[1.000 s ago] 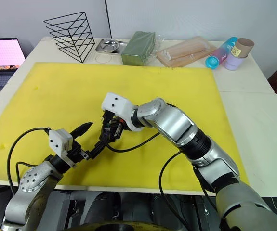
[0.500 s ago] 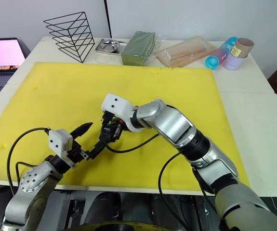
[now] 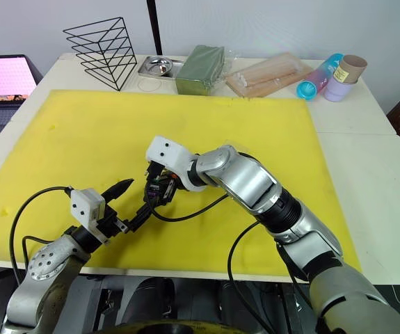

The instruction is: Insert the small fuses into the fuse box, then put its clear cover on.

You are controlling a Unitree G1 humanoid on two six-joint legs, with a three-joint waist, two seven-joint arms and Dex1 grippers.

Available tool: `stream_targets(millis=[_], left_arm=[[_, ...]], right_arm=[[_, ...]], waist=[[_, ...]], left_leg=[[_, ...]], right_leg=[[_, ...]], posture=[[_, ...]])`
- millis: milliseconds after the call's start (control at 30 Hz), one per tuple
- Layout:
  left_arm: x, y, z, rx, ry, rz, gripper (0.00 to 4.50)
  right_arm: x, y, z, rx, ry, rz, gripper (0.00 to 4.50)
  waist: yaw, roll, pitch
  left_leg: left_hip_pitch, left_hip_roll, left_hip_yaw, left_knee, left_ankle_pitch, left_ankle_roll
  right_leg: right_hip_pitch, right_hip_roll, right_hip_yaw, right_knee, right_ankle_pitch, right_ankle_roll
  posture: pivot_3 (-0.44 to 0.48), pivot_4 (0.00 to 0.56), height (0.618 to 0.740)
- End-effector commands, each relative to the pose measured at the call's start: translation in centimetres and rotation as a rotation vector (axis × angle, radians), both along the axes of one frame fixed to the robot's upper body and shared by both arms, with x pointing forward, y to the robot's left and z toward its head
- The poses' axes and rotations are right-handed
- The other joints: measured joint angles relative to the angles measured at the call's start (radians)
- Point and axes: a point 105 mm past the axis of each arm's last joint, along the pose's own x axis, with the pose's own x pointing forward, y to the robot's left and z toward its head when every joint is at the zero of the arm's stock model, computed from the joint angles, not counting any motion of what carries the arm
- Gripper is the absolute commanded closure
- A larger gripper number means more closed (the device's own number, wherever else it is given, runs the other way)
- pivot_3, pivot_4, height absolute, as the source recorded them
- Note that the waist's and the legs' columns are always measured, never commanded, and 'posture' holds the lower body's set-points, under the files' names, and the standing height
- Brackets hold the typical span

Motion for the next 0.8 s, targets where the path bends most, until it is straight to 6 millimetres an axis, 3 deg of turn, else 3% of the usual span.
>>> stream_targets(millis=[33,600,700,800], left_arm=[[-0.26,-0.37,1.34,0.004,-0.059,-0.014,0.00],[-0.26,-0.43,1.18,0.003,-0.057,-0.012,0.00],[-0.28,-0.38,1.17,0.006,-0.058,-0.011,0.00],[-0.30,-0.35,1.14,0.006,-0.057,-0.010,0.00]], right_arm=[[-0.13,0.08,0.30,-0.006,-0.022,0.014,4.49],[-0.05,0.21,0.50,0.008,-0.038,0.025,4.49],[-0.02,0.25,0.55,0.010,-0.042,0.022,3.79],[0.01,0.25,0.58,0.012,-0.043,0.019,3.79]], waist=[[0.000,0.000,0.000],[0.000,0.000,0.000],[0.000,0.000,0.000],[0.000,0.000,0.000]], left_leg=[[0.000,0.000,0.000,0.000,0.000,0.000],[0.000,0.000,0.000,0.000,0.000,0.000],[0.000,0.000,0.000,0.000,0.000,0.000],[0.000,0.000,0.000,0.000,0.000,0.000]], right_leg=[[0.000,0.000,0.000,0.000,0.000,0.000],[0.000,0.000,0.000,0.000,0.000,0.000],[0.000,0.000,0.000,0.000,0.000,0.000],[0.000,0.000,0.000,0.000,0.000,0.000]], posture=[[0.000,0.150,0.740],[0.000,0.150,0.740],[0.000,0.150,0.740],[0.000,0.150,0.740]])
